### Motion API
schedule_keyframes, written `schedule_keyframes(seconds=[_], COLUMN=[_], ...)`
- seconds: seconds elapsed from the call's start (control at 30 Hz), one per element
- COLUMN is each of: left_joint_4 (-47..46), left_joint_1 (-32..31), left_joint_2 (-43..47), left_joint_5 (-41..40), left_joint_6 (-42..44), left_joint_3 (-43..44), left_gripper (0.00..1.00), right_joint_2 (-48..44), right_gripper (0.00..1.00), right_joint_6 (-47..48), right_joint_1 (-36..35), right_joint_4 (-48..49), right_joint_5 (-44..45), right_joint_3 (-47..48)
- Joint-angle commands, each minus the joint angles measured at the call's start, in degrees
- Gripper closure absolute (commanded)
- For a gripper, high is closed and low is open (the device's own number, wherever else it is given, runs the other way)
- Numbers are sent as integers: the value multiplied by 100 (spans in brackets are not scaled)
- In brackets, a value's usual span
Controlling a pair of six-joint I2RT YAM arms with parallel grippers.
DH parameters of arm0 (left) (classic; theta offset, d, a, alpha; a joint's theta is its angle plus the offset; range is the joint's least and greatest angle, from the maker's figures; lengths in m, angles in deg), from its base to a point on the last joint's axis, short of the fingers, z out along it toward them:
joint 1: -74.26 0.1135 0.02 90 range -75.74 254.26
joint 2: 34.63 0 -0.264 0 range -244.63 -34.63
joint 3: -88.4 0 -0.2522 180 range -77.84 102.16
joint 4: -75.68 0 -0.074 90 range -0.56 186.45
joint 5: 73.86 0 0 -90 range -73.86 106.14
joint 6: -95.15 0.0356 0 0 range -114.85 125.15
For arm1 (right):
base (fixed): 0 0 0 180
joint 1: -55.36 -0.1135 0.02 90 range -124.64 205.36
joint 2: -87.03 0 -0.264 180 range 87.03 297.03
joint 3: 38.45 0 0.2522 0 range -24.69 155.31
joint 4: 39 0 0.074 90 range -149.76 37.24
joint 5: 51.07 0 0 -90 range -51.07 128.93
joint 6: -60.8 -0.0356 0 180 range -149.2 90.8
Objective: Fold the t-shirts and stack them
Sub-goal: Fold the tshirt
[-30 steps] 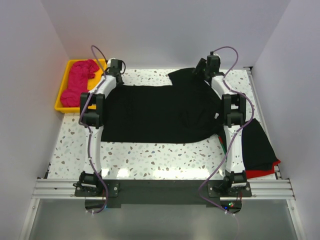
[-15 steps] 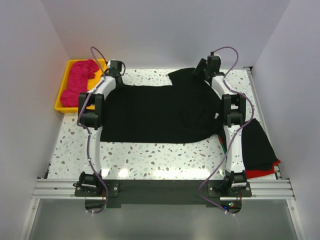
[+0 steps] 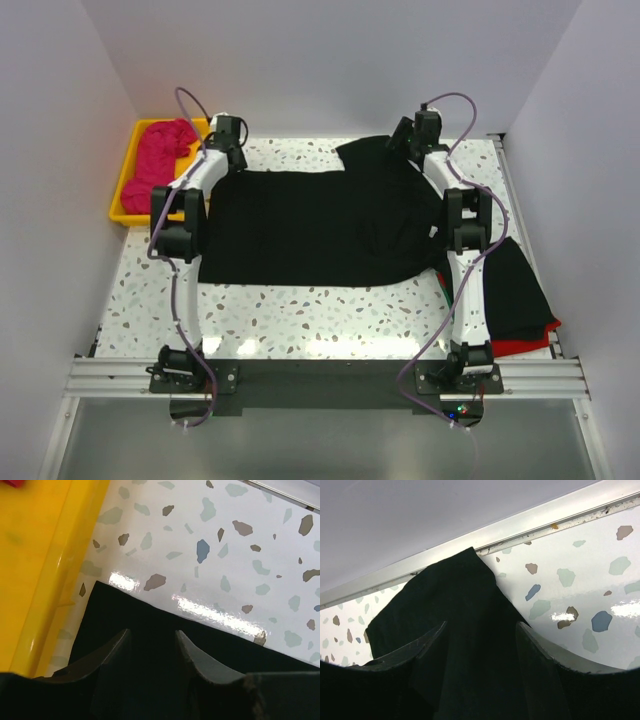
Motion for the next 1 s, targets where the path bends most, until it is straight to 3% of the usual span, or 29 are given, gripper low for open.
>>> schedule_keyframes(seconds=[0.0, 0.1, 0.4, 0.5, 0.53, 0.67, 0.97], left_joint_4=[368, 668, 765, 756, 730, 528, 35], left_joint_1=[7, 7, 15, 24, 24, 24, 16], left_joint_2=[-266, -531, -874, -918, -909, -717, -400], left_joint_5=[-171, -136, 162, 242, 250, 312, 479], left_joint_6=[-73, -126, -284, -345, -355, -372, -346], left_joint_3=[540, 892, 901, 849, 822, 629, 181], left_gripper=[55, 55, 54, 61, 70, 85, 96], right_joint_2=[-80, -72, -54, -45, -37, -1, 131], right_gripper=[41, 41, 41, 41, 41, 41, 41], right_joint_6=[122, 130, 139, 139, 139, 157, 367], right_joint_1=[32, 49, 84, 93, 102, 111, 111], right_joint_4=[65, 56, 74, 73, 82, 74, -356], right_joint_5=[17, 9, -35, -70, -62, -97, 237], right_joint_3=[253, 253, 201, 192, 192, 235, 517])
